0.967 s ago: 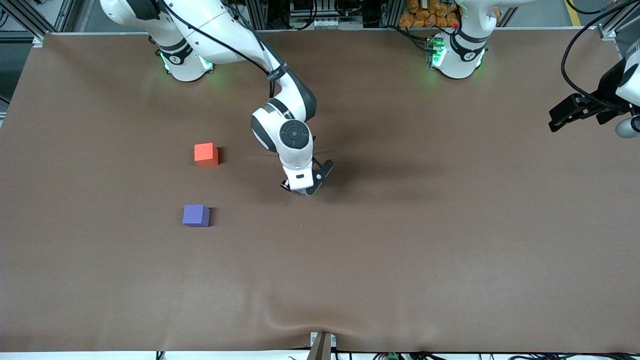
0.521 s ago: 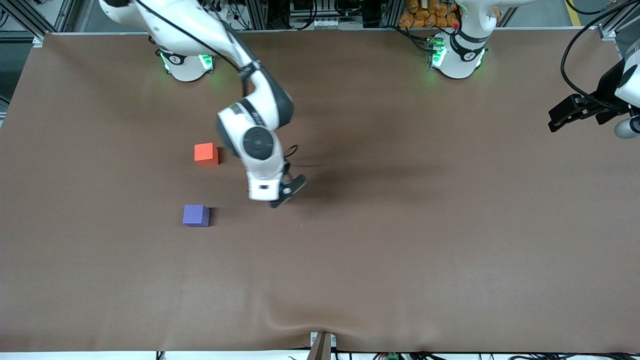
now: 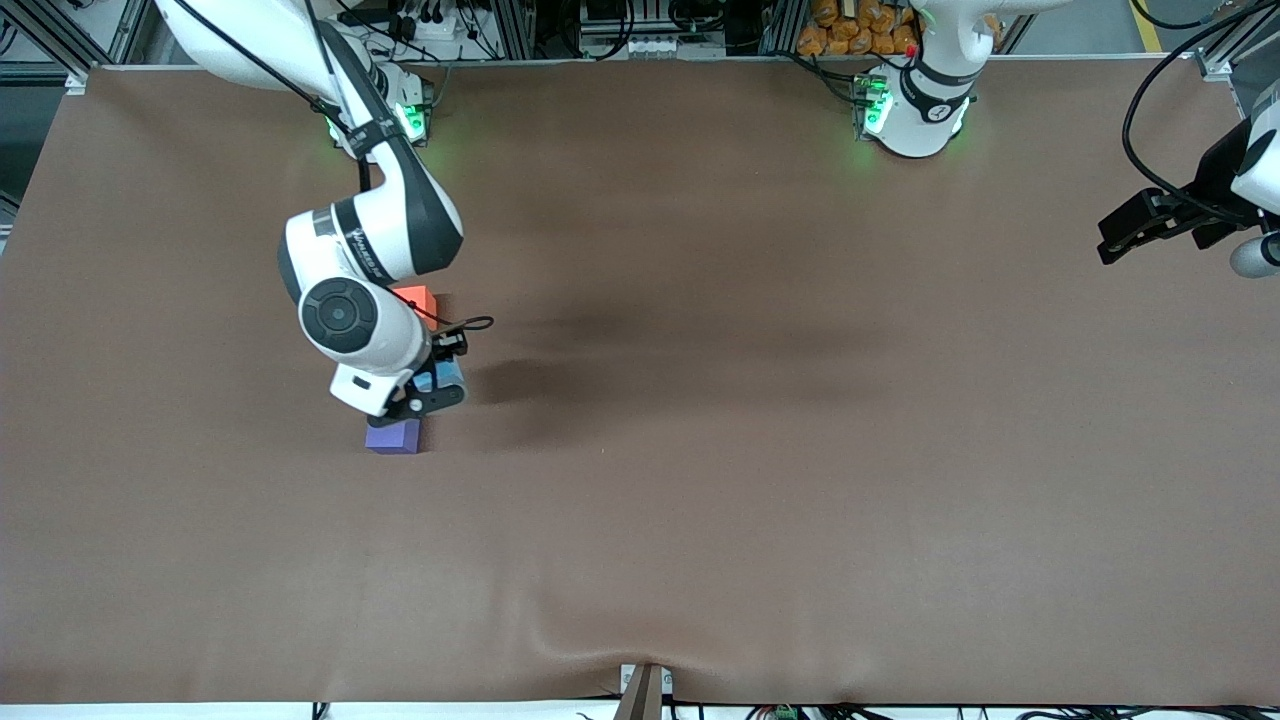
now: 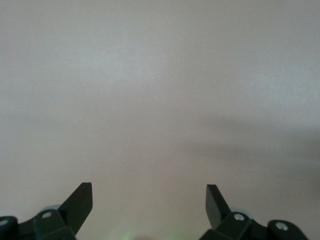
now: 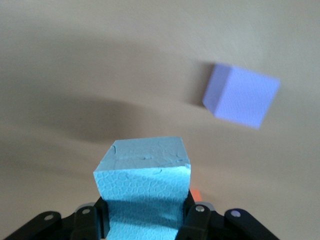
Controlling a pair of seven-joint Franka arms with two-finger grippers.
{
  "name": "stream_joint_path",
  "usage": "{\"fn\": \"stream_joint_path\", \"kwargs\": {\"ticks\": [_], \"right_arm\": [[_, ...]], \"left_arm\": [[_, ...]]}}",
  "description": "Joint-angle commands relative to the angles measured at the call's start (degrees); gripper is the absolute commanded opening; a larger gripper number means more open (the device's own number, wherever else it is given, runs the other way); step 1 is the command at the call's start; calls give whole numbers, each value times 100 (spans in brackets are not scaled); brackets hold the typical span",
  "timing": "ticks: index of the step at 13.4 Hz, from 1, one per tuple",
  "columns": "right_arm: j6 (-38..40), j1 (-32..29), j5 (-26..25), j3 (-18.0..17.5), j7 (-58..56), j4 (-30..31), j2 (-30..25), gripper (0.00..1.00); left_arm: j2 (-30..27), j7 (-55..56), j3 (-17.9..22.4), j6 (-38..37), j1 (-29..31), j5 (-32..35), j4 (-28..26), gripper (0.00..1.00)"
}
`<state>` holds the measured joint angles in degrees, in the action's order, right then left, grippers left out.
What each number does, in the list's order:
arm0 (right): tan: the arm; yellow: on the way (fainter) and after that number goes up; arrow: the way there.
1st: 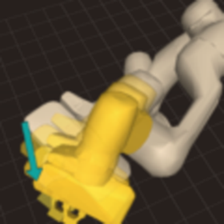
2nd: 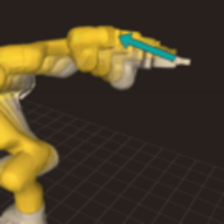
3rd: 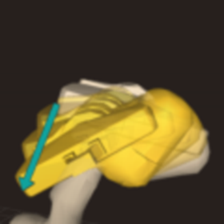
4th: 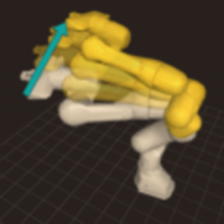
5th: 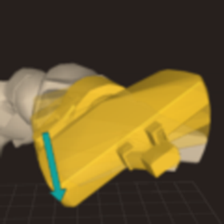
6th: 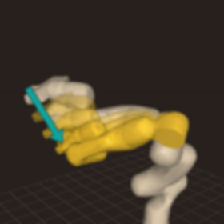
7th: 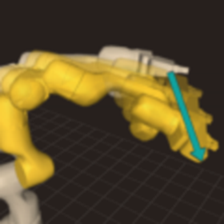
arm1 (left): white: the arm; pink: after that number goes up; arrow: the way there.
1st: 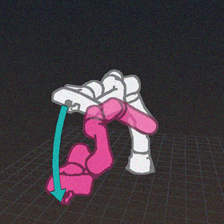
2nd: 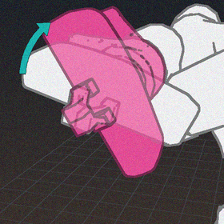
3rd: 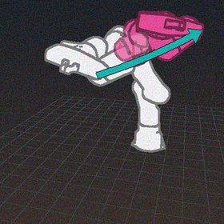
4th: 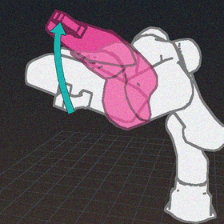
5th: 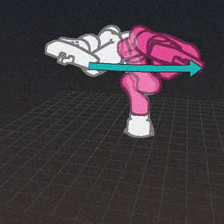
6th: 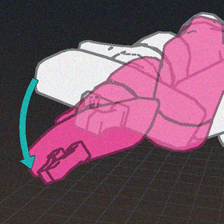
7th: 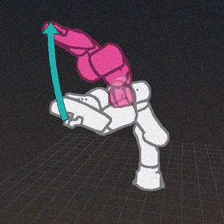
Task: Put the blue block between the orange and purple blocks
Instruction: 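Carry the blue cube with the right gripper toward the orange and purple cubes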
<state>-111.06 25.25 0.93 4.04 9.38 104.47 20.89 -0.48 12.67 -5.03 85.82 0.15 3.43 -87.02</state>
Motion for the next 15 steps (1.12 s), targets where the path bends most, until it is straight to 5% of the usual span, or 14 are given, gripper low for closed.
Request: {"fn": "stream_joint_path", "kwargs": {"ticks": [1,9,15], "right_arm": [[-205,6,-14,-106,1395,443,-340,26],[-757,-862,30,-123,1033,1083,-296,26],[-1084,-1101,689,-114,283,1436,-261,26]], "left_arm": [[-31,-72,-25,-39,38,0,18,100],[-22,-72,-25,-21,38,0,10,100],[-22,-72,-25,-21,38,0,1,100]]}}
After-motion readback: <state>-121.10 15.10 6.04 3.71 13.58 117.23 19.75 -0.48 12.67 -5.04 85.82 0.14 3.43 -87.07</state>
